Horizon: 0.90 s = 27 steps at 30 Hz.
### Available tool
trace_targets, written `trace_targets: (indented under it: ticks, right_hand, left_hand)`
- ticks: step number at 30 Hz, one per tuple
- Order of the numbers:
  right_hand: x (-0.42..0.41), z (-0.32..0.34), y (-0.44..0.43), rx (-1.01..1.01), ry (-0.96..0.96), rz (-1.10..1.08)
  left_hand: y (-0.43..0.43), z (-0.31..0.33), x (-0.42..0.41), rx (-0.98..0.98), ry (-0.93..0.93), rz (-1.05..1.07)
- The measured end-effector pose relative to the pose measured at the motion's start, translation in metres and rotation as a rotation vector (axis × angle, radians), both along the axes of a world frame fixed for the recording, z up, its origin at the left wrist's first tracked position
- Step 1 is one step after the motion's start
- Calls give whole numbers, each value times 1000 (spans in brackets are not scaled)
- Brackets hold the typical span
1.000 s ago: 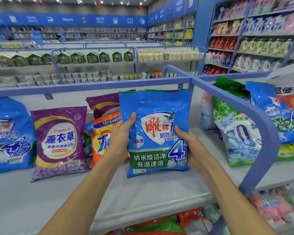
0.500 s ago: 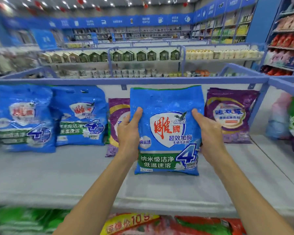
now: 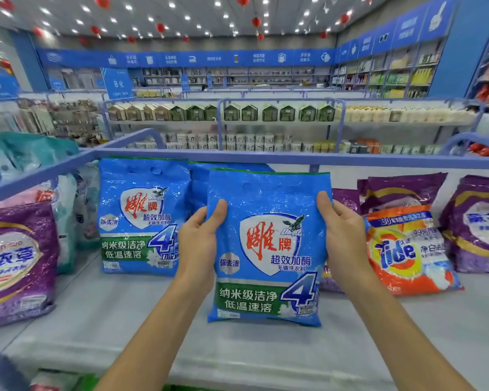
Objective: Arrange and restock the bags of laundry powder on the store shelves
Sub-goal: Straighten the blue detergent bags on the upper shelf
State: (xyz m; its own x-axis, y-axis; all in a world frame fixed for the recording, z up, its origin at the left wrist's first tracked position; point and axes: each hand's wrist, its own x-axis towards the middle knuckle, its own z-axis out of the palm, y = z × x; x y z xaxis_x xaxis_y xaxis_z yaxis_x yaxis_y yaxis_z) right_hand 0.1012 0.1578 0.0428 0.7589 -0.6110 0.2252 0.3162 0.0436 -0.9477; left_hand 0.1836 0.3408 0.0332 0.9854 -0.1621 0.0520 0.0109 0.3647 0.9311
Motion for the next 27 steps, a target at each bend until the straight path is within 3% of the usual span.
trace_targets:
  ticks: [5, 11, 17, 20, 23, 27]
  right_hand:
    - [55, 6, 41, 6, 34, -13]
    - [129, 2, 29, -21, 109, -70]
    - [112, -12, 19, -39, 169, -39]
    - [81, -15, 25, -69, 248, 99]
    - [48, -36, 33, -152, 420, 277]
    - [30, -61, 41, -409, 592, 329]
  left_hand:
    - [39, 12, 54, 10, -15, 71]
    - [39, 25, 103, 127, -48, 67]
    - [36, 6, 107, 167, -126, 67]
    - [56, -7, 94, 306, -205, 31]
    - [84, -31, 75, 447, -133, -68]
    - [95, -63, 44, 835, -167, -170]
